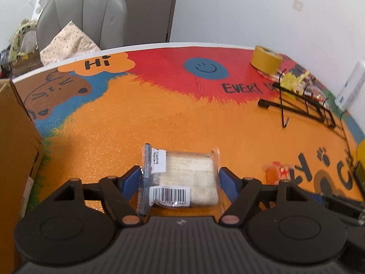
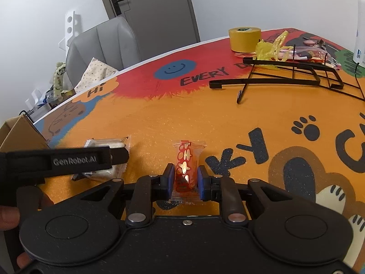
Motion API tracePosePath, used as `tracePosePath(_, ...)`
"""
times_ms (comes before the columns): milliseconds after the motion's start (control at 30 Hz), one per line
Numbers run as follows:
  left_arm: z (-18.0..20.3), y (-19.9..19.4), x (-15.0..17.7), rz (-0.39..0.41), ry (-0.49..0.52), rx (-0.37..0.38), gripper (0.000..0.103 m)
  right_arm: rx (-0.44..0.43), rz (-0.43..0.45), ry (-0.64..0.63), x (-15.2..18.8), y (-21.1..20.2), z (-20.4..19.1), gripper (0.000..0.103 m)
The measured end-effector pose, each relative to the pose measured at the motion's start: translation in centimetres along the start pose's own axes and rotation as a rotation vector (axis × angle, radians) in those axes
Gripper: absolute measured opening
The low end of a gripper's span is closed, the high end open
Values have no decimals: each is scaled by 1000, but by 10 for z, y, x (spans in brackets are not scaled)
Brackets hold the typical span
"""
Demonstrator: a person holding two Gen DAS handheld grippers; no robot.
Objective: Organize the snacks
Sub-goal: 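Grasp the bread packet with the left gripper while the right grasps the orange candy packet, then carry the bread packet and orange candy packet over the cardboard box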
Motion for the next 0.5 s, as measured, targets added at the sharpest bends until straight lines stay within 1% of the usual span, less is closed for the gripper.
tracePosePath(67,2,0,2,-4,28,-12,73,3,-3,-26,-2,2,-4,27)
tracePosePath(167,0,0,2,-7,33,-5,73,14,-1,-55,-3,3,-8,27)
tracePosePath(233,-1,-1,2,-4,40,-8,73,27,0,-55,-3,3,-6,22)
tracePosePath(333,-2,-3,3,8,51,-13,66,19,-2,-41,-1,0,-5,19)
tracePosePath(367,-4,-4,4,11,49,-11,62,17,-2,-37,-1,-1,-5,19)
tracePosePath(400,-5,-5,4,12,48,-9,55,16,0,-35,0,-2,-6,18)
tracePosePath(433,-6,-7,3,13,46,-12,55,17,2,-34,0,-3,-6,18)
tracePosePath(500,-9,-10,3,-7,29,13,54,14,8,-29,0,-6,-8,18)
Point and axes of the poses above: each gripper's, at about its wrist camera, not at the fingertips, and y roughly the way its jaws point, z to its right, x to its underside, the point moved 6 cm from there along y, roughly the way its jaws point, and after that the axes turned 15 degrees about -y, right-handed, at the moved point
